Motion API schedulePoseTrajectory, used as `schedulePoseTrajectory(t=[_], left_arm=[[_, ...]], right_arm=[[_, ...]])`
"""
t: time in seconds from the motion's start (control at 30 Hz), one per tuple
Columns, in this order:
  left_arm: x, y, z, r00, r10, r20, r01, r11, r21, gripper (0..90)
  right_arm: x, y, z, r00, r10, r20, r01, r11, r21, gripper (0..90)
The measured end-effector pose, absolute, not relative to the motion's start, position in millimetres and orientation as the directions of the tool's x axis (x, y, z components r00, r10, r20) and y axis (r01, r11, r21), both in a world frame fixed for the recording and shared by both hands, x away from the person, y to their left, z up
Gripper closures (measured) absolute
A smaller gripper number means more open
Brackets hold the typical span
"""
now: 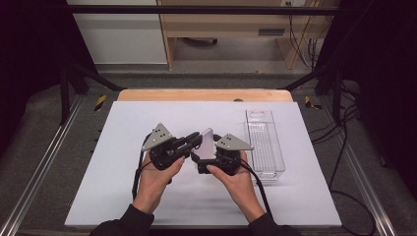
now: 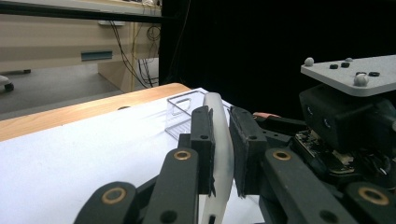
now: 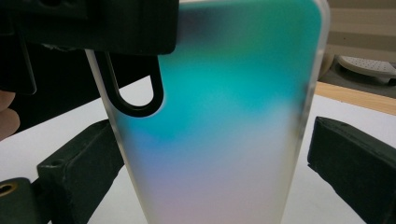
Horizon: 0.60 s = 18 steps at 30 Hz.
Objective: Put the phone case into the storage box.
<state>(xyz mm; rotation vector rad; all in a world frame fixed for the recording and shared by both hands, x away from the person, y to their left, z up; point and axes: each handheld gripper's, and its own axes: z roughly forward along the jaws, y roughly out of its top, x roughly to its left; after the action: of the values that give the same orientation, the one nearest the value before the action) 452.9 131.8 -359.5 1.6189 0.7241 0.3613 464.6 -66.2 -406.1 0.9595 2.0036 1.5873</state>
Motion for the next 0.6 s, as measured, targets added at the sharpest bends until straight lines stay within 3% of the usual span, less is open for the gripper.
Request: schedulePoseTrajectory(t=[0.33, 0.43, 0.6], left_arm=[[451.0, 126.9, -362.4, 0.752, 0.64, -0.162, 0.246, -0.044, 0.968, 80.0], [450.3, 125.7, -362.4, 0.75, 0.641, -0.161, 0.243, -0.04, 0.969, 80.0], [451.0, 126.5, -364.0, 0.748, 0.642, -0.169, 0.249, -0.035, 0.968, 79.9]], right_arm=[[463.9, -64.4, -404.7, -0.665, 0.743, 0.078, 0.237, 0.111, 0.965, 5.9], [463.3, -62.2, -405.4, -0.666, 0.743, 0.057, 0.225, 0.128, 0.966, 14.3], [462.6, -61.2, -405.5, -0.666, 0.744, 0.054, 0.232, 0.138, 0.963, 16.3]])
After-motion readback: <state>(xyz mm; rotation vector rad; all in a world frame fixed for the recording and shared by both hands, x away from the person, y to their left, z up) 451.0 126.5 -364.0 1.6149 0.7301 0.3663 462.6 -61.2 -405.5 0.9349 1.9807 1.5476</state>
